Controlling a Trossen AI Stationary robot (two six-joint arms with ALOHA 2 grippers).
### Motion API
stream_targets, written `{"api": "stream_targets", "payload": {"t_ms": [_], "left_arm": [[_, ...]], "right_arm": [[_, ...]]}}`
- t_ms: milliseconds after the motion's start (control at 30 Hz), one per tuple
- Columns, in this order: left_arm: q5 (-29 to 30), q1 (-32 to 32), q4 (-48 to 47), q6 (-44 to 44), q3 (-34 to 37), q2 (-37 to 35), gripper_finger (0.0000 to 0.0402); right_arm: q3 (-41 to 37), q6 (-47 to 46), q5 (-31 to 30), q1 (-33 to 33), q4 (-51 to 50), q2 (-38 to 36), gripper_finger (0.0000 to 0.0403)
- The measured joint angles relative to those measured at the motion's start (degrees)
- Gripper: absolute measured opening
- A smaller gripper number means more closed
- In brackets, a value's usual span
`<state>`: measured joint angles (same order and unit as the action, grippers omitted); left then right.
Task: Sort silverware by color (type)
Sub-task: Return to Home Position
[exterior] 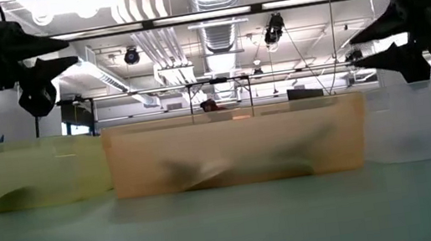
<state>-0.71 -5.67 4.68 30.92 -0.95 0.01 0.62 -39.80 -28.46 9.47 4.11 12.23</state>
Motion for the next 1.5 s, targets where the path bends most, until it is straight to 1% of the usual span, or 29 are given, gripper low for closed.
{"api": "stream_targets", "payload": {"t_ms": [167,433,1500], "left_arm": [[0.07,0.00,-0.02,0.00,0.00,0.63,0.0111],[0.07,-0.02,-0.06,0.00,-0.02,1.65,0.0111],[0.14,-0.04,-0.04,0.00,-0.07,2.25,0.0111]], "right_arm": [[0.00,-0.06,-0.01,0.01,0.00,-5.69,0.0203],[0.00,-0.06,-0.03,0.01,-0.09,-12.23,0.0203],[-0.02,-0.08,-0.03,0.03,0.62,-10.99,0.0203]]}}
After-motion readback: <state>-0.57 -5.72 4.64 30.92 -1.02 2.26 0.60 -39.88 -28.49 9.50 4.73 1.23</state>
